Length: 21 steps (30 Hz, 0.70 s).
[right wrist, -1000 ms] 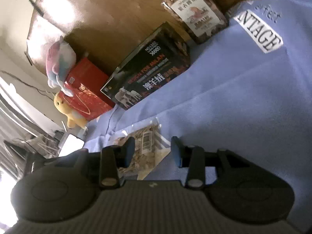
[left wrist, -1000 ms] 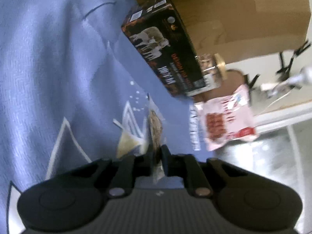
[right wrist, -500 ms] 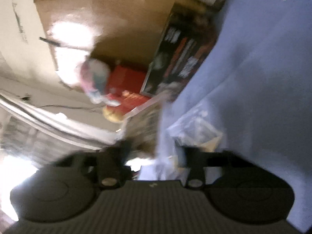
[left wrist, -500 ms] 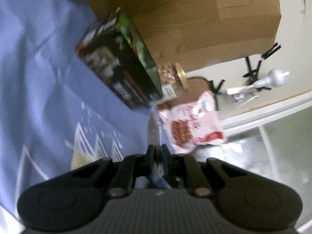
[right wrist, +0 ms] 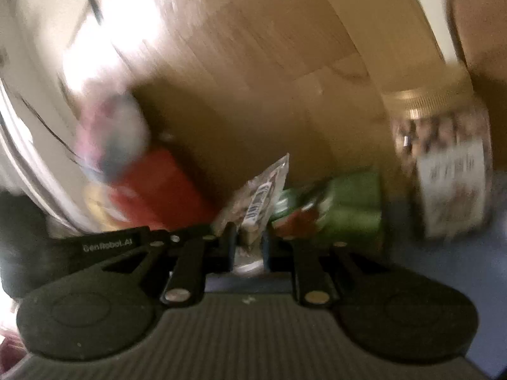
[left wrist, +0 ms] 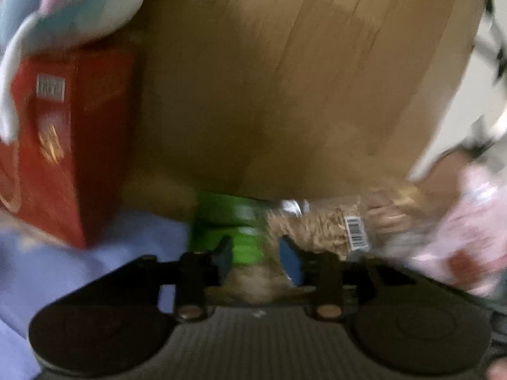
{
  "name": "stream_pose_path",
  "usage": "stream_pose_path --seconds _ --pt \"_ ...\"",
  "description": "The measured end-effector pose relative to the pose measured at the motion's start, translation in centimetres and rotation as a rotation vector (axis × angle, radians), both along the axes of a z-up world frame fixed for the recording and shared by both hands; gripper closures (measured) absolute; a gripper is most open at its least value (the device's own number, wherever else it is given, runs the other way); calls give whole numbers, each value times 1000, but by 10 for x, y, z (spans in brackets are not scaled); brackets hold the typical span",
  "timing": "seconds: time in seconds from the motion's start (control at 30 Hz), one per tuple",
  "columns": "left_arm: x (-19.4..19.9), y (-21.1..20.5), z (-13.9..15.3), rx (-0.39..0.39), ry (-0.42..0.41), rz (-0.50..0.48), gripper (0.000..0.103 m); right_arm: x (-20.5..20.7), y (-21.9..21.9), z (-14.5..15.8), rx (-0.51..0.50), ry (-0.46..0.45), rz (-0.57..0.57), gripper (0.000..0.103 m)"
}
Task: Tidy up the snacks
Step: 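Carry the pumpkin-seed bag behind the black tin box and release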
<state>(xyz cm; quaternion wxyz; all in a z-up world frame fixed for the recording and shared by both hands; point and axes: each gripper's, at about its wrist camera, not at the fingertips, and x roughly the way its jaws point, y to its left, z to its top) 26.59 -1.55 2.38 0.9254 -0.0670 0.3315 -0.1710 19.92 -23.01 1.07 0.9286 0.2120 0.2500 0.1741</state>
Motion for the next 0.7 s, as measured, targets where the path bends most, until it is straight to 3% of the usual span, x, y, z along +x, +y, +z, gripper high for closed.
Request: stream_pose_path --seconds 0.07,0.1,0.23,0.4,0.6,0.7 --pt "-2 -6 -9 71 -26 11 65 9 8 -10 -133 5 -61 74" --pt "-6 -4 -11 67 -30 15 65 7 7 -14 -149 5 -77 73" --pt "-29 8 -11 19 -39 38 65 -30 -9 -15 -104 -79 -145 60" --pt "-79 9 -1 51 -81 28 62 -87 -16 -19 -94 -136 -216 58" --pt "-149 0 -16 110 -59 -30 57 -160 -11 -41 -57 -46 -279 56" --pt "-176 0 -29 120 -18 -34 48 -188 -1 -51 -81 13 -248 47"
